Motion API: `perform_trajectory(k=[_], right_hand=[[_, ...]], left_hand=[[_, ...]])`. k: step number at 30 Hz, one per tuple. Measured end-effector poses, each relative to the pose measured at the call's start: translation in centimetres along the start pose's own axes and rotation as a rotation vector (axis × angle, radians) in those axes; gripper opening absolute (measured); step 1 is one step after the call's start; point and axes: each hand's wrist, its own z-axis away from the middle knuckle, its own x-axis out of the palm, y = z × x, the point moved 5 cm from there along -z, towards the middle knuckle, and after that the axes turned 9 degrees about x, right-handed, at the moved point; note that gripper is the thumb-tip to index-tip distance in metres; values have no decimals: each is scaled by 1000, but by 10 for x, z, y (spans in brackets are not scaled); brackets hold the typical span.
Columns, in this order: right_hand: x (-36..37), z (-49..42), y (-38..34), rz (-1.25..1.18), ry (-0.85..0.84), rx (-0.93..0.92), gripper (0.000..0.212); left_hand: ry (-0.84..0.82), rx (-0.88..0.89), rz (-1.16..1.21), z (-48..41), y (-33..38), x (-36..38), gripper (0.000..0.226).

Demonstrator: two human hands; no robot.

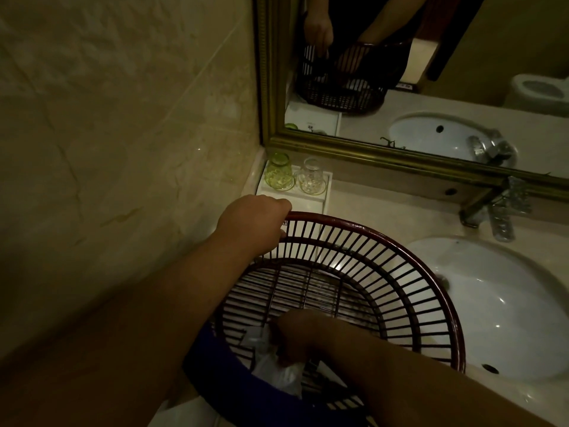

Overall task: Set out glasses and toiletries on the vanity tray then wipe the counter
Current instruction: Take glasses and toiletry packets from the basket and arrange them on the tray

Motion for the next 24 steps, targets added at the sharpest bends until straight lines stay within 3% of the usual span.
perform_trajectory(k=[13,19,24], right_hand=[[-22,-1,9,-132,127,23,49],[-71,28,15,-430,354,12,19],[-125,81,24,-720,555,-64,16]], left_hand=[[-11,-3,7,0,1,-1,48],[-9,3,3,0,1,-3,46],[-21,-4,15,0,2,-6,45]])
